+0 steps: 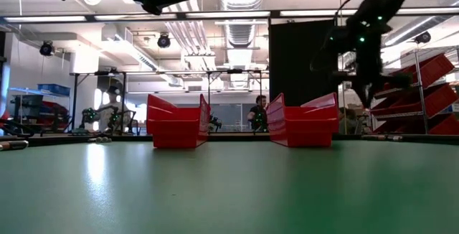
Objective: Sort batteries
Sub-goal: Put the brown battery into the left red bin
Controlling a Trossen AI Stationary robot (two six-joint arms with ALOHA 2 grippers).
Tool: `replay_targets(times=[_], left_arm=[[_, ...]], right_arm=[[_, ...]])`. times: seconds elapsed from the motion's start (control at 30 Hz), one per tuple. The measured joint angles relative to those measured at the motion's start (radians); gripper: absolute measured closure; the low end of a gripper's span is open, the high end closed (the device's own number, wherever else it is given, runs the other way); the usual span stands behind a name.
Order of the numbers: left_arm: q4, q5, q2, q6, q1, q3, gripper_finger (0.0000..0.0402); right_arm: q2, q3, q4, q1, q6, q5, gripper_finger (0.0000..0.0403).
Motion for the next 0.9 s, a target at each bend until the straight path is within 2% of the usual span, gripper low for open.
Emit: replay_targets(times=[0.2, 0.47, 0.77, 0.9], left_arm=[[-0.012, 0.000, -0.004, 0.000, -0.002, 0.002, 0.0225], [-0.035, -0.001, -0.004, 0.006, -0.002, 0.001, 0.0225], [-0.073, -0.013, -0.005, 0.015, -0.001, 0.000, 0.0225], [-0.104, -0.066, -0.008, 0.010, -0.001, 0.000, 0.0225]], right_arm=[[-0.010, -0.103, 0.056, -0.021, 0.146, 0.138, 0.0390], [0.145, -0.111, 0.247, -0.070, 0.164, 0.138, 0.0390], [0.236, -0.085, 0.247, -0.074, 0.361, 0.264, 0.0390], [0.260, -0.057, 0.225, -0.079, 0.408, 0.287, 0.0390]])
